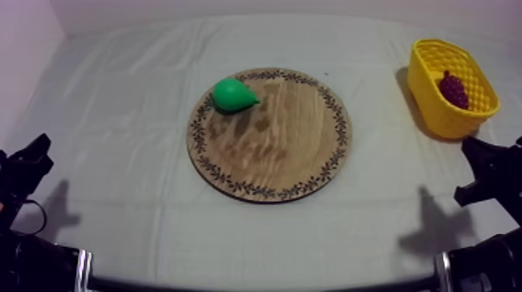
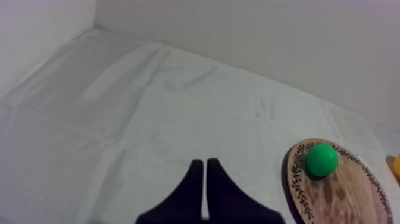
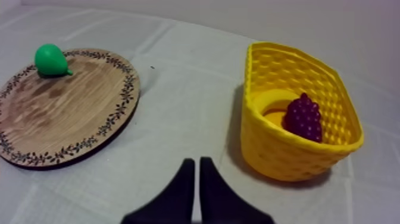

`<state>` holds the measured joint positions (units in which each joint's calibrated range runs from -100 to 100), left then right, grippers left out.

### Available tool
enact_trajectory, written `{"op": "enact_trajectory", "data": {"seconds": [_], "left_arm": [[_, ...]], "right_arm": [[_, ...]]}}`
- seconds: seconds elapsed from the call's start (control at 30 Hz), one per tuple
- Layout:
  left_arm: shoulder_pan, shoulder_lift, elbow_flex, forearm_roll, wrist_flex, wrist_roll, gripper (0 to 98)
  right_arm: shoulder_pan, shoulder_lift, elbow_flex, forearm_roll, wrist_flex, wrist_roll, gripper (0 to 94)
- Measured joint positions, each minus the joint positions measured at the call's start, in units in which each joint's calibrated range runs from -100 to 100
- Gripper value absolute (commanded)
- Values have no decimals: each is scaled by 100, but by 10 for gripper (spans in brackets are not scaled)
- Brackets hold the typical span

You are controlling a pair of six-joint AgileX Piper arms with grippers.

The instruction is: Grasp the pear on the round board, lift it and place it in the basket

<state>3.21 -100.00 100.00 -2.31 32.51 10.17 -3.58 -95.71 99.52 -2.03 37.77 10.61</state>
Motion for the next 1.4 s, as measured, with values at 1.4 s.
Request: {"op": "enact_trajectory", "data": {"seconds": [1.4], "left_arm": [[0, 0, 0, 0, 0, 0, 1]], "right_arm": [[-1061, 3797, -4373, -160, 1069, 1292, 2]]}}
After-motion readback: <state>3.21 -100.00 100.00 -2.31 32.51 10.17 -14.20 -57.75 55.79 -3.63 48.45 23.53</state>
